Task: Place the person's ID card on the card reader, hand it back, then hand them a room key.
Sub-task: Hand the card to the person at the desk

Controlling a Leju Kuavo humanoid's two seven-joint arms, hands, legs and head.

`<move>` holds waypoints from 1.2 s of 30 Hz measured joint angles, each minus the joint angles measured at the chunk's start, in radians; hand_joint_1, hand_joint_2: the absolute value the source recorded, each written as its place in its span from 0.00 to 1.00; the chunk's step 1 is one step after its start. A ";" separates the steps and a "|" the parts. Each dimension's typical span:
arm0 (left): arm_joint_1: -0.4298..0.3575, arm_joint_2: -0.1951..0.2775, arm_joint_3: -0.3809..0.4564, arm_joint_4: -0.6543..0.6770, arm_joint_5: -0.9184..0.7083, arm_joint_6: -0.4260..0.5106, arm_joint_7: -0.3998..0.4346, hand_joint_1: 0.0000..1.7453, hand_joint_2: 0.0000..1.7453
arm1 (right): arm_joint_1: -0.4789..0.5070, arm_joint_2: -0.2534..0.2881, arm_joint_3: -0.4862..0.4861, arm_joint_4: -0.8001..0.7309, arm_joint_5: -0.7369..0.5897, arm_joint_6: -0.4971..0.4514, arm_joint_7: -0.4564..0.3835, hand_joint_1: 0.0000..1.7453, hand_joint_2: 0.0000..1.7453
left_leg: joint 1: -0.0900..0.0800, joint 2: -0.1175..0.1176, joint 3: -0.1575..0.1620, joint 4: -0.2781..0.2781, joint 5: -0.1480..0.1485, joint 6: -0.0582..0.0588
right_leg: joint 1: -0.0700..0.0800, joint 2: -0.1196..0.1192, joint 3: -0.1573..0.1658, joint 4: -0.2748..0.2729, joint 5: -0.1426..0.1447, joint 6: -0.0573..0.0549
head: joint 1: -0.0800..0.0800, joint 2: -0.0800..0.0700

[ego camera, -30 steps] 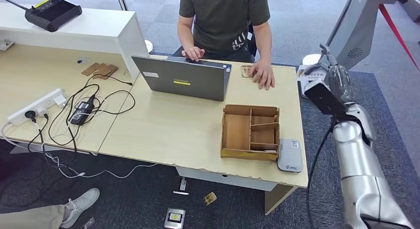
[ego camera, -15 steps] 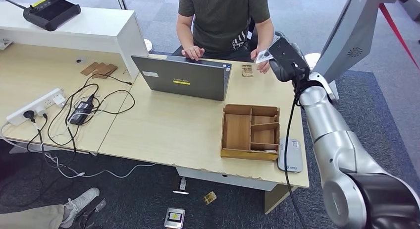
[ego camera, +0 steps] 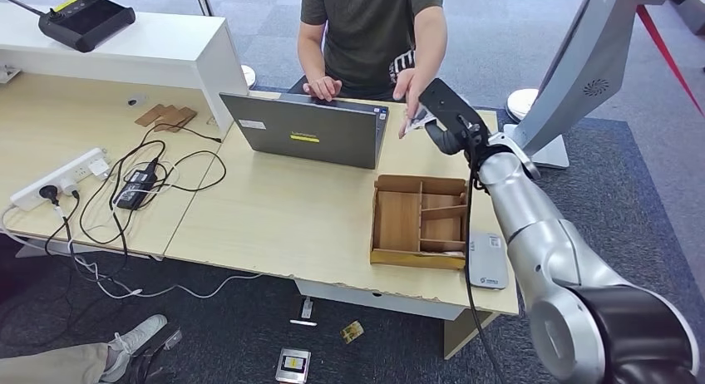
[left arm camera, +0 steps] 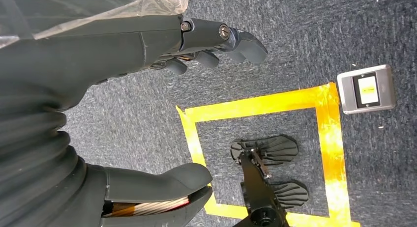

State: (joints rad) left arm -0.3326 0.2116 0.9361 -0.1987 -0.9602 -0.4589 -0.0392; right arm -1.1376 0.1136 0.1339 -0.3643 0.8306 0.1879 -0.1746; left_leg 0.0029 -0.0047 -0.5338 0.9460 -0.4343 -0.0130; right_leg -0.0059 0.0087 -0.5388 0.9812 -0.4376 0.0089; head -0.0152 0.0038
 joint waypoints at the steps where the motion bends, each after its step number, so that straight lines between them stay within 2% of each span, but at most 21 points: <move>1: 0.000 0.000 0.000 0.000 0.000 0.000 0.000 0.00 1.00 | -0.003 0.002 0.000 0.004 0.004 0.000 0.002 1.00 1.00 | 0.000 0.000 0.000 0.000 0.000 0.000 | 0.000 0.000 0.000 0.000 0.000 0.000 | 0.000 0.000; 6: 0.001 0.000 0.000 0.000 0.000 0.000 0.000 0.00 1.00 | -0.011 0.012 0.002 0.021 0.020 -0.004 0.006 1.00 1.00 | 0.000 0.000 0.000 0.000 0.000 0.000 | 0.000 0.000 0.000 0.000 0.000 0.000 | 0.000 0.000; 7: 0.002 0.000 0.000 0.000 0.000 0.000 0.000 0.00 1.00 | -0.012 0.014 0.003 0.025 0.024 -0.007 0.006 0.97 1.00 | 0.000 0.000 0.000 0.000 0.000 0.000 | 0.000 0.000 0.000 0.000 0.000 0.000 | 0.000 0.000; 11: 0.005 0.000 0.000 0.000 0.002 0.002 -0.002 0.00 1.00 | -0.015 0.022 0.004 0.032 0.034 -0.020 0.007 0.01 1.00 | 0.000 0.000 0.000 0.000 0.000 0.000 | 0.000 0.000 0.000 0.000 0.000 0.000 | 0.000 0.000; 18: 0.017 0.000 0.000 0.000 0.007 0.009 -0.007 0.00 1.00 | -0.020 0.030 0.004 0.036 0.006 -0.060 0.011 0.00 1.00 | 0.000 0.000 0.000 0.000 0.000 0.000 | 0.000 0.000 0.000 0.000 0.000 0.000 | 0.000 0.000; 22: 0.026 0.001 0.000 0.000 0.011 0.011 -0.010 0.00 1.00 | -0.030 0.030 0.001 0.036 -0.034 -0.106 -0.018 0.00 1.00 | 0.000 0.000 0.000 0.000 0.000 0.000 | 0.000 0.000 0.000 0.000 0.000 0.000 | 0.000 0.000; 24: 0.032 0.002 0.000 0.000 0.015 0.014 -0.012 0.00 1.00 | -0.038 0.029 -0.006 0.035 -0.078 -0.136 -0.071 0.00 1.00 | 0.000 0.000 0.000 0.000 0.000 0.000 | 0.000 0.000 0.000 0.000 0.000 0.000 | 0.000 0.000; 27: 0.045 0.006 0.000 0.000 0.026 0.020 -0.017 0.00 1.00 | -0.056 0.026 -0.041 0.025 -0.217 -0.153 -0.220 0.00 1.00 | 0.000 0.000 0.000 0.000 0.000 0.000 | 0.000 0.000 0.000 0.000 0.000 0.000 | 0.000 0.000; 29: 0.057 0.008 0.002 0.000 0.037 0.024 -0.023 0.00 1.00 | -0.065 0.022 -0.075 0.012 -0.337 -0.101 -0.312 0.00 1.00 | 0.000 0.000 0.000 0.000 0.000 0.000 | 0.000 0.000 0.000 0.000 0.000 0.000 | 0.000 0.000; 31: 0.072 0.011 0.004 0.000 0.046 0.028 -0.031 0.00 1.00 | -0.058 0.014 -0.115 -0.013 -0.460 0.009 -0.364 0.00 1.00 | 0.000 0.000 0.000 0.000 0.000 0.000 | 0.000 0.000 0.000 -0.001 0.000 0.000 | 0.000 0.000; 34: 0.095 0.014 0.008 0.000 0.056 0.030 -0.044 0.00 1.00 | -0.004 -0.005 -0.159 -0.080 -0.609 0.157 -0.352 0.00 1.00 | 0.000 0.000 0.001 0.000 -0.001 0.000 | 0.000 0.000 0.001 -0.002 0.000 0.000 | 0.000 0.000; 36: 0.110 0.016 0.011 0.000 0.057 0.031 -0.050 0.00 1.00 | 0.067 -0.024 -0.171 -0.157 -0.674 0.185 -0.305 0.00 1.00 | 0.000 0.000 0.001 0.000 -0.001 0.000 | 0.000 0.000 0.002 -0.002 0.000 0.000 | 0.000 0.000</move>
State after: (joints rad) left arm -0.2226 0.2277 0.9476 -0.1987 -0.9031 -0.4284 -0.0895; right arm -1.0707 0.0893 -0.0370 -0.5218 0.1564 0.3731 -0.4792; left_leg 0.0033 -0.0045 -0.5324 0.9461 -0.4349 -0.0126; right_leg -0.0055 0.0084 -0.5369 0.9791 -0.4379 0.0090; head -0.0151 0.0038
